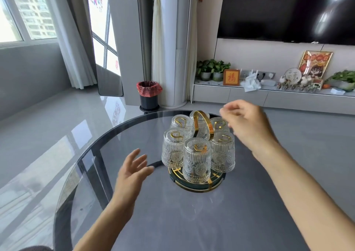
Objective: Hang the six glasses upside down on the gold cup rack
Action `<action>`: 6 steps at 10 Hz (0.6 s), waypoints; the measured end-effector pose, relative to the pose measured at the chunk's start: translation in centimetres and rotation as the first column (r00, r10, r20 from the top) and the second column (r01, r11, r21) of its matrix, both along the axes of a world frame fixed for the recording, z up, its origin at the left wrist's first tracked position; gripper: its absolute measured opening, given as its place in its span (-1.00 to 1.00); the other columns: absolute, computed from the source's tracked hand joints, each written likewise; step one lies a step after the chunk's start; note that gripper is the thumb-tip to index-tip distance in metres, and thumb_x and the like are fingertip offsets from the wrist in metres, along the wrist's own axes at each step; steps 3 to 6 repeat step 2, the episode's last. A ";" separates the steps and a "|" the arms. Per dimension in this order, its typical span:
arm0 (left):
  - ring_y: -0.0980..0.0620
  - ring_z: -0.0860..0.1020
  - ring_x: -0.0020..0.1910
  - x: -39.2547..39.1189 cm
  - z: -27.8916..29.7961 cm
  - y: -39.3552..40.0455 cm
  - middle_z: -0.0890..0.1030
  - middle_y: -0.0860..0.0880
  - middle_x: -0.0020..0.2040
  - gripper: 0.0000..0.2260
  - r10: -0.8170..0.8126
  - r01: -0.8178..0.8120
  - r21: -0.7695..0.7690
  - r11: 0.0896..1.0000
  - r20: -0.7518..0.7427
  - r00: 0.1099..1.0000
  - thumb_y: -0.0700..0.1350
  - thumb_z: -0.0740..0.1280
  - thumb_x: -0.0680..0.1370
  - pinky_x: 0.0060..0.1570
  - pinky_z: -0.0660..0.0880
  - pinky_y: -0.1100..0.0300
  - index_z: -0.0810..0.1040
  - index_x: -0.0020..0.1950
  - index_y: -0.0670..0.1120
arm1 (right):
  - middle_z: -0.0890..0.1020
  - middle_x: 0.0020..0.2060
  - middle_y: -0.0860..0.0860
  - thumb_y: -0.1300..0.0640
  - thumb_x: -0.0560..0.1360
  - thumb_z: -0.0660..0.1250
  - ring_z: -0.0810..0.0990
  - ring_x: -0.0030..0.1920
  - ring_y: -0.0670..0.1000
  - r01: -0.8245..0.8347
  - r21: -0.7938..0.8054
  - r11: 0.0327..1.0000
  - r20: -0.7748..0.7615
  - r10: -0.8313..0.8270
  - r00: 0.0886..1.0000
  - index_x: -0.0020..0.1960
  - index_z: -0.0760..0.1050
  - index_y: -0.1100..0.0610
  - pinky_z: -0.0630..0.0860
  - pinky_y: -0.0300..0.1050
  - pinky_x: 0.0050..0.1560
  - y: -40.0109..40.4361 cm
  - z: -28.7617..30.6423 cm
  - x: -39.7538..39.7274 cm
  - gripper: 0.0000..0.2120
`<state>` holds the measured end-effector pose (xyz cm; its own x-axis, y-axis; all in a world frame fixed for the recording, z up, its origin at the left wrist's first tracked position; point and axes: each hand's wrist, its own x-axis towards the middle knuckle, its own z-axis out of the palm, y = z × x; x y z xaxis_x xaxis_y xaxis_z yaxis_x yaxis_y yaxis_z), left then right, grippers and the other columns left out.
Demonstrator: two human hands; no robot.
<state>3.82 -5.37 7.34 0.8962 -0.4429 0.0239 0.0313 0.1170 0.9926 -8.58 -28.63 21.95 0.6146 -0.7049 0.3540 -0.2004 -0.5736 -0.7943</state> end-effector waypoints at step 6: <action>-0.10 0.68 0.15 -0.1 11.0 8.9 0.70 -0.07 0.18 -0.68 0.077 -0.007 -0.202 0.979 0.343 0.936 -0.06 0.45 0.49 0.06 0.63 -0.09 0.62 0.24 0.02 | 0.74 -0.20 0.00 -0.02 0.49 0.35 0.65 -0.34 -0.09 -0.139 0.119 0.983 0.565 0.048 0.824 -0.13 0.63 -0.08 0.54 -0.25 -0.40 2.3 6.0 -9.2 -0.91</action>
